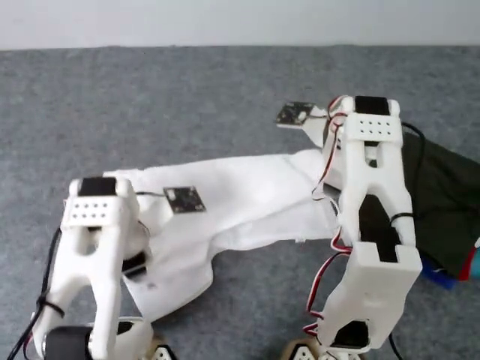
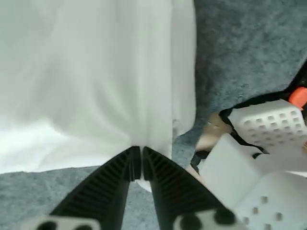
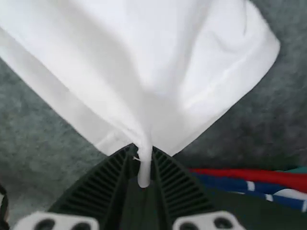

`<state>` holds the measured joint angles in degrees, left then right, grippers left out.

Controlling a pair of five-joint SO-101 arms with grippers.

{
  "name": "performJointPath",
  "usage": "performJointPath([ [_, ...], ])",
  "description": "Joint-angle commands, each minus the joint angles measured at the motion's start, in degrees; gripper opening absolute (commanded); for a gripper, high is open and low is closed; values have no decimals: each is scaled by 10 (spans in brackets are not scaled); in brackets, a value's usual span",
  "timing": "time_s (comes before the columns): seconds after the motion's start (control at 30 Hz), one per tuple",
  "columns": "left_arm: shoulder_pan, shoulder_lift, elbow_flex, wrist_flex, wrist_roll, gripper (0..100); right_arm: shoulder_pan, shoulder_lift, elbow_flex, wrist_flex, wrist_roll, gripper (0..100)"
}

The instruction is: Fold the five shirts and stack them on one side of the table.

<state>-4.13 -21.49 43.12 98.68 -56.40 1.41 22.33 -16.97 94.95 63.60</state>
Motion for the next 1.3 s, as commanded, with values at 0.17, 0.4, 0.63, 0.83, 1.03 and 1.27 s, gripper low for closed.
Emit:
performJointPath([
  [0.17,17,-42,31,18,-43,14,10,-44,-33,56,23,15],
  [0.4,16,-43,37,18,-62,16,13,-44,-19,60,33,53],
  [0.63,11,-47,29,18,-28,117,14,-51,-21,76,32,271],
  [0.83,11,-47,3,18,31,151,14,-51,-22,76,32,262],
  [1.03,6,-47,-61,18,69,148,11,-50,-23,57,31,206],
  [1.27,-53,-41,-187,-144,248,55,-9,-44,-20,-113,-154,75],
])
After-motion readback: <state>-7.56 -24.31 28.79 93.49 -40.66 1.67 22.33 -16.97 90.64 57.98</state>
